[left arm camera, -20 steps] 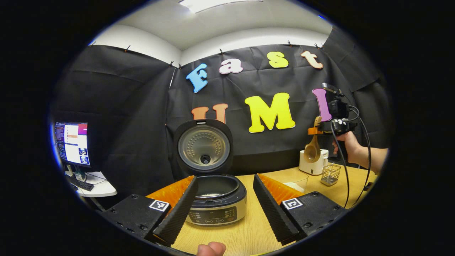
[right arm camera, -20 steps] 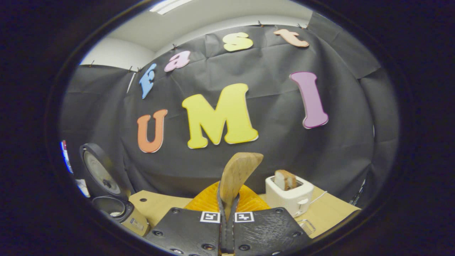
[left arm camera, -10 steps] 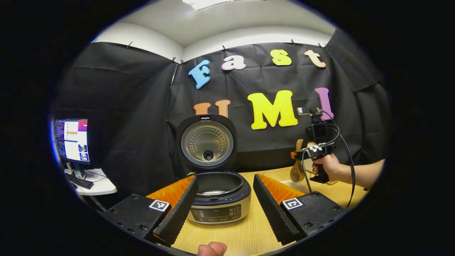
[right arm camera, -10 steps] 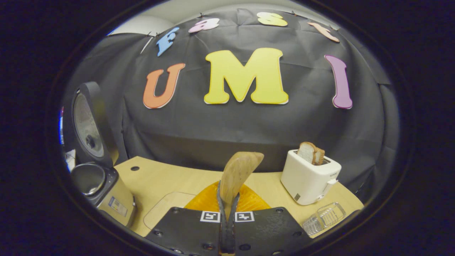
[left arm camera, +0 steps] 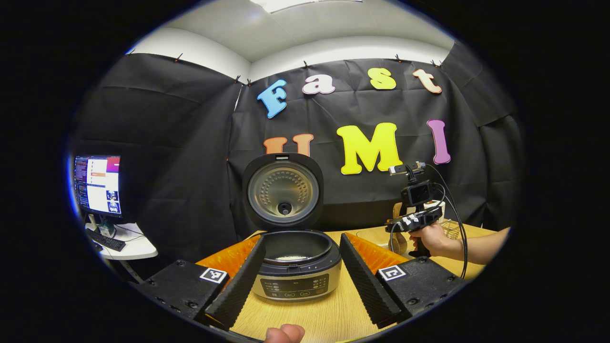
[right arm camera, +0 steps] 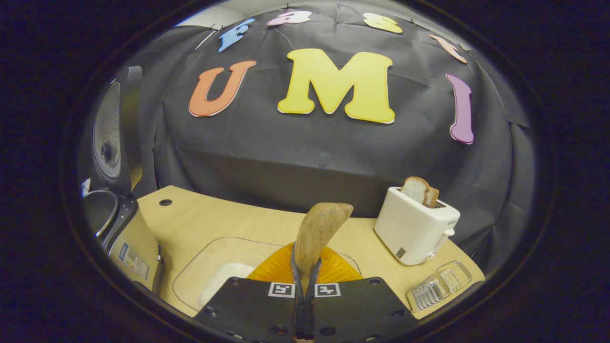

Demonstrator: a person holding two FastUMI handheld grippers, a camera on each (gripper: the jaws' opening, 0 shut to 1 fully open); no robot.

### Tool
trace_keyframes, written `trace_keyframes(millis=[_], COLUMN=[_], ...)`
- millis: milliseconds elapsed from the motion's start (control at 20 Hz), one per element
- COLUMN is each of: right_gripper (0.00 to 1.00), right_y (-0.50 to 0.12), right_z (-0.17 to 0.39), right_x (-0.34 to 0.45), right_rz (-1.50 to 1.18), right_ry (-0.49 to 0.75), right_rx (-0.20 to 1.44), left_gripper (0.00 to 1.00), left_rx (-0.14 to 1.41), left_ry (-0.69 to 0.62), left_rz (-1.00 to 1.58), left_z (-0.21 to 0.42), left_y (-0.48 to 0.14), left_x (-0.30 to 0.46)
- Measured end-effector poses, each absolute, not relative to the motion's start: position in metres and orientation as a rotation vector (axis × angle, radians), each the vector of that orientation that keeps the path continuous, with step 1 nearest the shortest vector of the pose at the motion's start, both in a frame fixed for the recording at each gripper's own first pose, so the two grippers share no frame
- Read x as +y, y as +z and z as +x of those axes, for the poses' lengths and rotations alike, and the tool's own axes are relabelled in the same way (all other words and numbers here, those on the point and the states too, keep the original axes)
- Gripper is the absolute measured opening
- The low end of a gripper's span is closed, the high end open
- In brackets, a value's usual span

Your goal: Close the left gripper, press the button to open the rice cooker; take a wooden spoon from the chopstick holder with the right hand, scoop a spoonful of rice and pour it into the rice cooker, then put the wooden spoon back into the chopstick holder.

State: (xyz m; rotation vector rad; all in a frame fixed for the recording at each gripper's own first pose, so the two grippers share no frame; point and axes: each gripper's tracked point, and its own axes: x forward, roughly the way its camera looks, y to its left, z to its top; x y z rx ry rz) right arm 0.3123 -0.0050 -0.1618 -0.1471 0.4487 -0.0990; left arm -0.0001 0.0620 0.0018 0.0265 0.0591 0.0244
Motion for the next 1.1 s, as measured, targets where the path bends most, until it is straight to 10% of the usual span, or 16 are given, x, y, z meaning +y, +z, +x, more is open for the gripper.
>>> trace_keyframes(millis=[1100], right_gripper=[0.0], right_y=[-0.173], right_z=[0.318], right_x=[0.032], right_rz=[0.559], right_ry=[-0.032], right_rx=[0.502], left_gripper=[0.99], left_rx=[0.075], left_ry=[0.075], left_rz=[-0.017], left_z=[-0.002], left_y=[-0.001], left_x=[0.09])
